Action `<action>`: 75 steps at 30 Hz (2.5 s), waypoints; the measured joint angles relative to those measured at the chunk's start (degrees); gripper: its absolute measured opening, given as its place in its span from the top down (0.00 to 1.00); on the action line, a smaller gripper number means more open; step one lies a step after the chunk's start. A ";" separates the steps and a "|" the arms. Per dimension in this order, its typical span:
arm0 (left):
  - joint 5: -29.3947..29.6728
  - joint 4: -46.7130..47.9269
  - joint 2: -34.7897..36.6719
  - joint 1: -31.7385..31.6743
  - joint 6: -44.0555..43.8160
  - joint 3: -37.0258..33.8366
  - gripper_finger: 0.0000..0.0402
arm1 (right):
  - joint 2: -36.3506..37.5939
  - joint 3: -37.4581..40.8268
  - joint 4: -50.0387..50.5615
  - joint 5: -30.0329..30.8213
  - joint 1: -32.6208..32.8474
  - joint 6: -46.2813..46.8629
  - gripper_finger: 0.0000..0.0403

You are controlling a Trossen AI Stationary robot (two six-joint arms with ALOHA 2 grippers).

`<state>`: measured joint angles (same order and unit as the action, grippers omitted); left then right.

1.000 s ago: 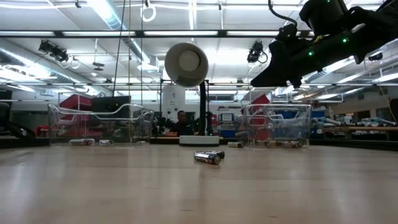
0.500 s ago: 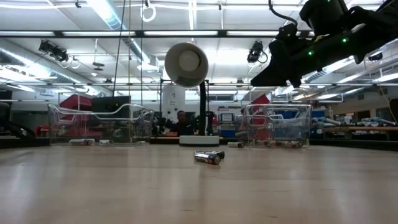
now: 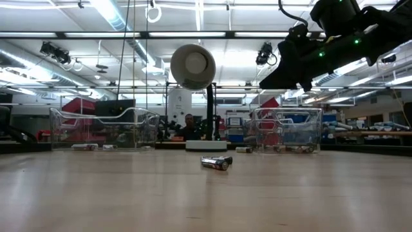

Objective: Sort batteries
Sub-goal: Put the silver battery in the transparent bin

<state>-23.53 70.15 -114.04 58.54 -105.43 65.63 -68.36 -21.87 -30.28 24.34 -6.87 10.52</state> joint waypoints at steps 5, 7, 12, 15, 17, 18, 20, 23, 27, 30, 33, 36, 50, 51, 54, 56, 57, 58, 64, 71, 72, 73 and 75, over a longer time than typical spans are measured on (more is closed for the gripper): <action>4.81 0.34 -0.02 -0.38 0.23 1.46 1.00 | 0.00 0.00 -0.14 -0.02 0.00 0.02 0.86; 6.95 1.09 -0.12 -0.66 0.21 2.31 1.00 | 0.00 0.00 -0.14 -0.02 0.00 0.05 0.86; 13.94 6.16 -0.13 -0.70 6.80 5.50 1.00 | 0.00 0.00 -0.16 -0.02 0.00 0.45 0.86; 16.96 10.92 -0.11 -0.55 16.09 7.75 1.00 | 0.00 0.00 -0.16 -0.02 0.00 0.93 0.86; 20.01 14.84 -0.11 -0.04 21.28 8.83 1.00 | 0.00 0.00 -0.14 -0.01 0.00 1.35 0.86; 21.91 16.73 -0.10 0.33 23.28 9.21 1.00 | 0.00 0.00 -0.14 -0.02 0.00 1.37 0.86; 25.66 19.53 -0.02 0.98 26.79 9.26 0.99 | 0.00 0.00 -0.14 -0.02 0.00 1.71 0.86; 30.33 19.34 0.00 1.95 33.87 8.08 0.96 | 0.00 0.00 -0.14 -0.02 0.00 2.48 0.86; 42.89 18.19 0.05 4.75 41.03 7.96 0.91 | 0.00 0.00 -0.11 -0.08 0.00 3.01 0.86; 46.76 19.94 0.20 6.26 40.44 7.83 0.89 | 0.00 0.00 -0.11 -0.85 0.00 3.83 0.86; 45.05 18.70 2.56 7.14 35.27 4.50 0.89 | 0.00 0.00 -0.14 -1.16 0.00 4.09 0.86; 43.16 17.25 5.31 5.95 23.38 0.14 0.89 | 0.00 0.00 -0.57 -1.22 0.00 4.11 0.86; 48.27 8.22 24.92 -12.87 30.94 -3.92 0.99 | 0.00 0.00 -1.12 -1.20 0.00 4.11 0.86; 45.82 6.67 26.15 -13.16 35.27 -4.67 0.99 | 0.00 0.00 -1.14 -1.20 0.00 4.13 0.86; 43.12 0.16 29.54 -10.78 49.58 -8.06 0.99 | 0.00 0.00 -0.92 -1.21 0.05 4.16 0.86; 42.62 -4.34 30.82 -8.71 54.10 -11.40 0.99 | 0.02 0.00 -0.90 -1.29 0.25 4.55 0.86; 42.13 -6.30 31.02 -7.86 54.94 -13.14 0.99 | 0.02 0.00 -0.79 -1.31 0.45 4.55 0.86; 41.83 -7.30 31.02 -7.10 55.99 -14.78 0.99 | 0.02 0.00 -0.64 -1.34 0.57 4.55 0.86; 40.74 -7.45 31.04 -3.90 54.59 -19.91 0.99 | 0.02 0.00 -0.73 -1.49 0.79 4.78 0.86; 27.54 -6.93 31.54 0.92 54.51 -16.79 1.00 | 0.02 0.00 -0.66 -1.49 1.12 4.98 0.86; 26.23 -6.65 31.56 2.00 54.65 -16.68 1.00 | 0.02 0.00 -0.70 -1.50 1.14 4.98 0.86; 25.42 -6.38 31.54 3.13 54.61 -16.73 1.00 | 0.02 0.00 -0.82 -1.49 1.14 4.98 0.86; 26.10 -6.50 31.54 4.79 53.81 -16.99 1.00 | 0.02 0.00 -0.99 -1.49 1.14 5.01 0.86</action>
<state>2.58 63.65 -82.50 63.34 -51.62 48.64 -68.34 -21.87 -31.27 22.85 -5.74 15.53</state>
